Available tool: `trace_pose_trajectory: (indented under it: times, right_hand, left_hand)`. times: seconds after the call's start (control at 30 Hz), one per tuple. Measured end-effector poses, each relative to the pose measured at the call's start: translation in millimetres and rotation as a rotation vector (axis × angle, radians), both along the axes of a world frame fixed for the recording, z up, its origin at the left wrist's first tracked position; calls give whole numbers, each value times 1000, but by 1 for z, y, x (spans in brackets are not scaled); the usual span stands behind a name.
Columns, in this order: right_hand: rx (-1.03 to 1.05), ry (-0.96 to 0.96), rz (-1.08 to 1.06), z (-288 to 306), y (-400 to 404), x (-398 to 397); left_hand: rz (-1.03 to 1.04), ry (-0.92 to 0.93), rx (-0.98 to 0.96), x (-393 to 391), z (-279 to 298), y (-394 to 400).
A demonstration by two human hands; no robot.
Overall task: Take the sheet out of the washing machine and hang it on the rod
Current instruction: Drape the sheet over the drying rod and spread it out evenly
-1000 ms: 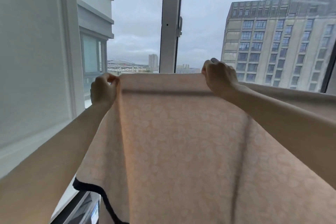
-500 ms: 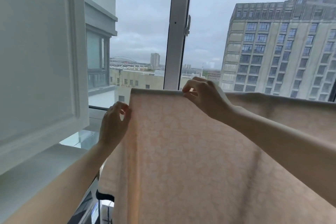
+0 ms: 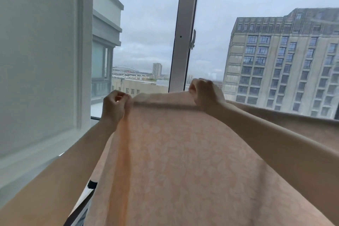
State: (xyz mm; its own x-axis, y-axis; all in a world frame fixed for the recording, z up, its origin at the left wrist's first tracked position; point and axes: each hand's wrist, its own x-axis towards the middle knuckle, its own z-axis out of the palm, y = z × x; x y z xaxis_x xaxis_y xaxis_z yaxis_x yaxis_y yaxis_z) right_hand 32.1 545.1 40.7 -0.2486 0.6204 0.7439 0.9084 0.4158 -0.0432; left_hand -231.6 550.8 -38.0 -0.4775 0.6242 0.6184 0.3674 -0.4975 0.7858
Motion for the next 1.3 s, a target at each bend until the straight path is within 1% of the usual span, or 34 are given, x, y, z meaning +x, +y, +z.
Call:
trace_pose_trajectory:
  times: [0.07, 0.17, 0.27, 0.33, 0.47, 0.53, 0.67, 0.8, 0.87, 1.0, 1.17, 1.23, 1.3]
  right_hand:
    - [-121, -4, 54, -8, -1, 5]
    - [-147, 6, 180, -14, -10, 7]
    - [-178, 12, 253, -16, -15, 4]
    - [-141, 42, 233, -18, -17, 0]
    - [11, 70, 166, -16, -24, -10]
    - [90, 63, 189, -17, -25, -13]
    - [106, -153, 294, -34, -26, -13]
    - [245, -347, 374, -45, -31, -24]
    - [274, -428, 396, -56, -36, -36]
    - [232, -472, 486, -90, -49, -62]
    - [98, -493, 548, -140, -64, -84]
    - [34, -499, 581, -165, -67, -94]
    - [-38, -547, 615, -192, -71, -107]
  left_hand:
    - [21, -17, -60, -8, -15, 6]
    - [11, 16, -133, -12, -36, 5]
    - [20, 106, -133, -4, -35, 1]
    - [49, 128, -119, -1, -32, -1]
    - [177, 48, -2, -8, -27, -3]
    - [225, 114, 3, -9, -31, -6]
    - [186, 261, -135, -7, -55, -18]
    - [124, 351, -257, 1, -78, -38]
    - [92, 377, -343, 0, -93, -47]
    - [-20, 348, -495, -4, -125, -76]
    - [22, 335, -651, -8, -158, -129]
    - [35, 284, -694, -9, -173, -157]
    - [62, 176, -730, -10, -189, -188]
